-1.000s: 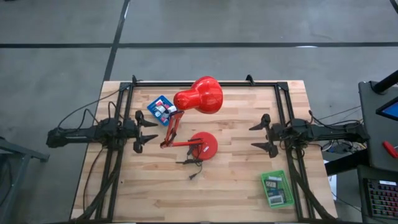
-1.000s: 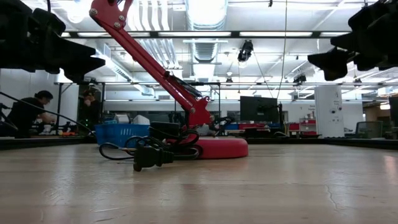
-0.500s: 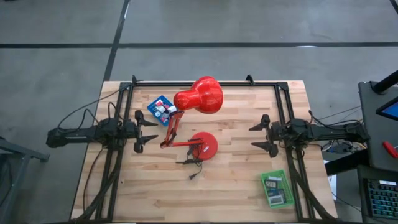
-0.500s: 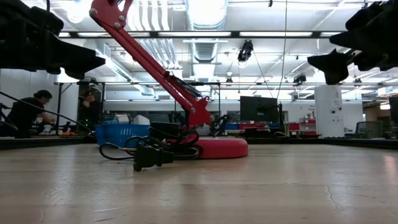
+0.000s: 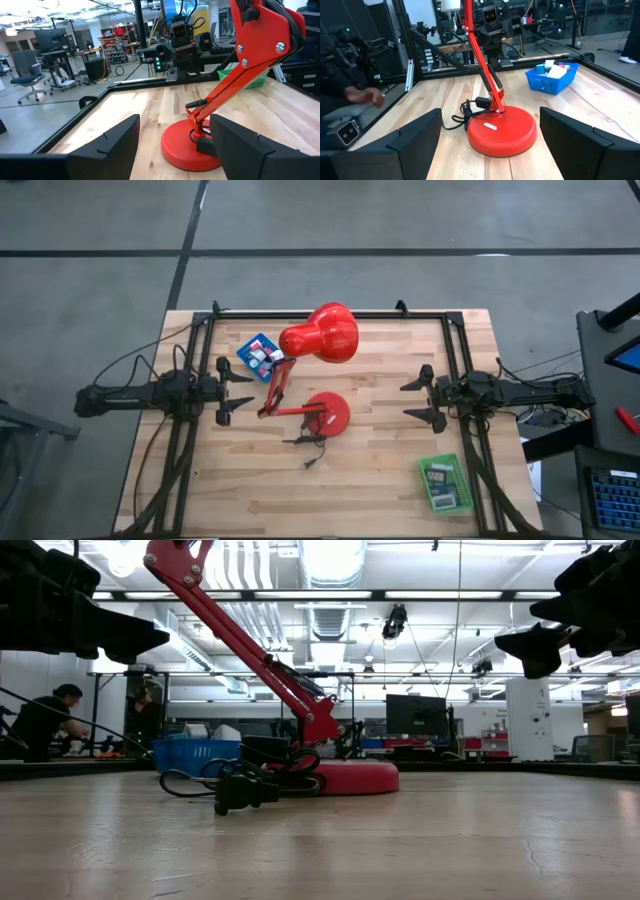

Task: Pick & Place Office items
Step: Return to Home Position

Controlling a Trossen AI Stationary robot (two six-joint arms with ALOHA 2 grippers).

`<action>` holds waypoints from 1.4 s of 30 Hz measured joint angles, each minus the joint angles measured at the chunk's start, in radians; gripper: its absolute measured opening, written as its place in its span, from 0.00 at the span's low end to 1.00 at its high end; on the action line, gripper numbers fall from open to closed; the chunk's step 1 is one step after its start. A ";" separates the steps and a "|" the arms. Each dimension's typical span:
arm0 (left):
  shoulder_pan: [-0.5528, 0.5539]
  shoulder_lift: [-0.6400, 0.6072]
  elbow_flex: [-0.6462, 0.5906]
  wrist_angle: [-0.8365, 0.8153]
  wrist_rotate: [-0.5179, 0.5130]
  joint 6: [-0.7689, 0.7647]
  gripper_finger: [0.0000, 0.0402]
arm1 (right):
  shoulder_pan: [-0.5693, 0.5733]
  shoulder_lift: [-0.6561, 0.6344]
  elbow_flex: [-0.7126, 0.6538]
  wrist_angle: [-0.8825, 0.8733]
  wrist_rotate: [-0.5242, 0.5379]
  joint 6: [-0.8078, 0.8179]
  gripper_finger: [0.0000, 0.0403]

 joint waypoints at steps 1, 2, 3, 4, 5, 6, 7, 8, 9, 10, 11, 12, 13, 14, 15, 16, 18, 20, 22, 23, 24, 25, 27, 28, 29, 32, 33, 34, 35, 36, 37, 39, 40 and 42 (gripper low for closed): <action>0.000 0.000 0.000 0.000 0.000 0.002 0.61 | 0.000 0.000 0.000 0.000 0.000 0.000 0.81; 0.000 0.000 0.000 0.000 0.000 0.003 0.61 | 0.000 0.000 0.000 0.000 0.000 -0.001 0.81; 0.000 0.000 0.000 0.000 0.000 0.003 0.61 | 0.000 0.000 0.000 0.000 0.000 -0.008 0.81; 0.000 0.000 0.000 0.001 0.000 0.003 0.61 | 0.000 0.000 0.000 0.000 0.000 -0.025 0.81; 0.000 0.000 0.000 0.001 0.000 0.003 0.61 | 0.000 0.000 0.000 0.000 0.000 -0.043 0.81; 0.000 0.000 0.000 0.002 0.000 0.003 0.61 | 0.000 0.000 0.000 0.000 0.000 -0.061 0.81; 0.000 0.000 0.000 0.002 0.000 0.003 0.61 | 0.000 0.000 0.000 0.000 0.000 -0.079 0.81; 0.000 0.000 0.000 0.002 0.000 0.003 0.61 | 0.000 0.000 0.000 0.000 0.000 -0.095 0.81; 0.000 0.000 0.000 0.002 0.000 0.003 0.61 | 0.000 0.000 0.000 0.000 0.000 -0.106 0.81; 0.000 0.000 0.000 0.002 0.000 0.003 0.61 | 0.000 0.000 0.000 0.000 -0.001 -0.110 0.81; 0.000 0.000 0.000 0.003 0.000 0.003 0.61 | -0.001 -0.001 0.000 0.000 0.000 -0.102 0.81; 0.000 0.000 0.000 0.003 0.000 0.003 0.61 | -0.011 -0.006 0.000 -0.002 0.006 -0.073 0.81; 0.000 0.000 0.000 0.003 0.000 0.003 0.61 | -0.031 -0.022 0.004 -0.021 0.015 -0.048 0.81; 0.000 0.000 0.000 0.003 0.000 0.003 0.61 | -0.053 -0.045 0.013 -0.059 0.013 -0.024 0.81; 0.000 0.000 0.000 0.003 -0.001 0.003 0.61 | -0.075 -0.070 0.028 -0.097 -0.001 -0.005 0.81; 0.000 0.000 0.000 0.004 0.000 0.003 0.61 | -0.095 -0.094 0.046 -0.131 -0.012 0.006 0.81; 0.000 0.000 0.000 0.004 -0.001 0.003 0.61 | -0.130 -0.137 0.079 -0.200 -0.018 0.006 0.81; 0.000 0.000 0.000 0.005 0.000 0.003 0.61 | -0.154 -0.164 0.106 -0.252 -0.017 -0.009 0.81; 0.000 0.000 0.000 0.005 0.000 0.003 0.61 | -0.168 -0.166 0.130 -0.269 -0.017 -0.037 0.81; 0.000 0.000 0.000 0.005 -0.001 0.003 0.61 | -0.172 -0.164 0.146 -0.270 -0.014 -0.054 0.81; 0.000 0.000 0.000 0.005 -0.001 0.003 0.61 | -0.172 -0.157 0.157 -0.267 -0.010 -0.074 0.81; 0.000 0.000 0.000 0.005 0.000 0.003 0.61 | -0.172 -0.152 0.167 -0.267 -0.011 -0.098 0.81; 0.000 0.000 0.000 0.005 -0.001 0.003 0.61 | -0.171 -0.142 0.183 -0.270 -0.010 -0.142 0.81; 0.000 0.000 0.000 0.005 0.000 0.003 0.61 | -0.171 -0.138 0.190 -0.273 -0.010 -0.162 0.81; 0.000 0.000 0.000 0.006 0.000 0.003 0.61 | -0.171 -0.136 0.198 -0.273 -0.010 -0.180 0.81; 0.000 0.001 0.000 0.006 0.000 0.003 0.61 | -0.171 -0.132 0.219 -0.269 -0.010 -0.218 0.81; 0.000 0.001 0.000 0.006 0.000 0.003 0.61 | -0.171 -0.132 0.223 -0.269 -0.010 -0.227 0.81; 0.000 0.001 0.000 0.006 0.000 0.003 0.61 | -0.171 -0.132 0.227 -0.270 -0.010 -0.233 0.81; 0.000 0.001 0.000 0.006 0.000 0.003 0.61 | -0.171 -0.134 0.231 -0.271 -0.010 -0.235 0.81; 0.000 0.001 0.000 0.006 0.000 0.003 0.61 | -0.171 -0.134 0.235 -0.271 -0.010 -0.233 0.81; 0.000 0.001 0.000 0.006 0.000 0.003 0.61 | -0.171 -0.135 0.239 -0.271 -0.009 -0.233 0.81; 0.000 0.001 0.000 0.006 0.000 0.003 0.61 | -0.171 -0.132 0.246 -0.268 -0.009 -0.235 0.81; 0.000 0.001 0.000 0.006 0.000 0.003 0.61 | -0.171 -0.132 0.247 -0.268 -0.009 -0.235 0.81; 0.000 0.001 0.000 0.006 0.000 0.003 0.61 | -0.171 -0.132 0.247 -0.270 -0.009 -0.234 0.81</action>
